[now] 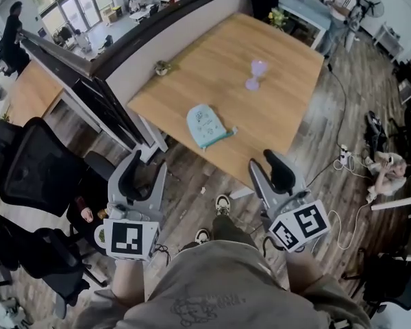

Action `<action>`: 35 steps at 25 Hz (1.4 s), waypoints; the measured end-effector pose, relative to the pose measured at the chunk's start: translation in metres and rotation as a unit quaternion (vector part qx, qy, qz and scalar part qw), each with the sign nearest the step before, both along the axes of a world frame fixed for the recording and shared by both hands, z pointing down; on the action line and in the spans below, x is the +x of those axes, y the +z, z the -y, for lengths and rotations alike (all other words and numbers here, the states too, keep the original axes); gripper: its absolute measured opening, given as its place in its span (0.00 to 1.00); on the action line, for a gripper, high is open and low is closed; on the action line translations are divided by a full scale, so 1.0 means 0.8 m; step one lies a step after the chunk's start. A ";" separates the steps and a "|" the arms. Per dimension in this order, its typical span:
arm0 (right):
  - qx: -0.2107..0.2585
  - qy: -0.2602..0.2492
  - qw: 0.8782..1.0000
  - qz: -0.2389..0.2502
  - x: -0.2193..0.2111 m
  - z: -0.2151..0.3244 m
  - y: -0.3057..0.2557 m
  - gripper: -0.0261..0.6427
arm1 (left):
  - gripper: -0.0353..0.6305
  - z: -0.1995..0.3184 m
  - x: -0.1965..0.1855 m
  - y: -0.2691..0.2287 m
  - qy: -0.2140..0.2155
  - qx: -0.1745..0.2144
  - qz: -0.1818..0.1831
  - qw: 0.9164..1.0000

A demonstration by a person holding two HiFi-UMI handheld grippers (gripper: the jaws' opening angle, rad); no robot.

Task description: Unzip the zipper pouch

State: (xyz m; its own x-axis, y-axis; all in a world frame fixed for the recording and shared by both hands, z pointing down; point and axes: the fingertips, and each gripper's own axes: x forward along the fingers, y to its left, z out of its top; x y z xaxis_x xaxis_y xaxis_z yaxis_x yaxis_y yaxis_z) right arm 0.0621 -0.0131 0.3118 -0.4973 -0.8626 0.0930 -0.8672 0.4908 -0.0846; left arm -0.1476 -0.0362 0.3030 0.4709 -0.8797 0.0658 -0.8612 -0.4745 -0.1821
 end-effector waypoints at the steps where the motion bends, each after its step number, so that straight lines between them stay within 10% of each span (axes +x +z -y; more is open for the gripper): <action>1: -0.003 -0.003 1.000 0.001 0.004 0.010 0.003 0.24 | 0.33 0.009 0.003 0.002 -0.003 -0.002 0.002 1.000; 18: 0.004 -0.078 0.997 0.009 0.075 0.235 0.003 0.24 | 0.33 0.178 0.069 0.001 -0.060 -0.013 0.030 0.998; 35: 0.002 -0.080 0.997 0.020 0.058 0.278 0.014 0.24 | 0.37 0.203 0.066 0.024 -0.031 -0.054 0.040 0.997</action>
State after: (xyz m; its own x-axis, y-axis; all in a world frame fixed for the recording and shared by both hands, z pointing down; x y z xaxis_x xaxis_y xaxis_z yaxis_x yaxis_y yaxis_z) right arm 0.1082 -0.2352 0.3233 -0.6322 -0.7719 0.0671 -0.7733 0.6232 -0.1164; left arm -0.0950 -0.1986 0.3224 0.4058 -0.8924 0.1973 -0.8741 -0.4420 -0.2016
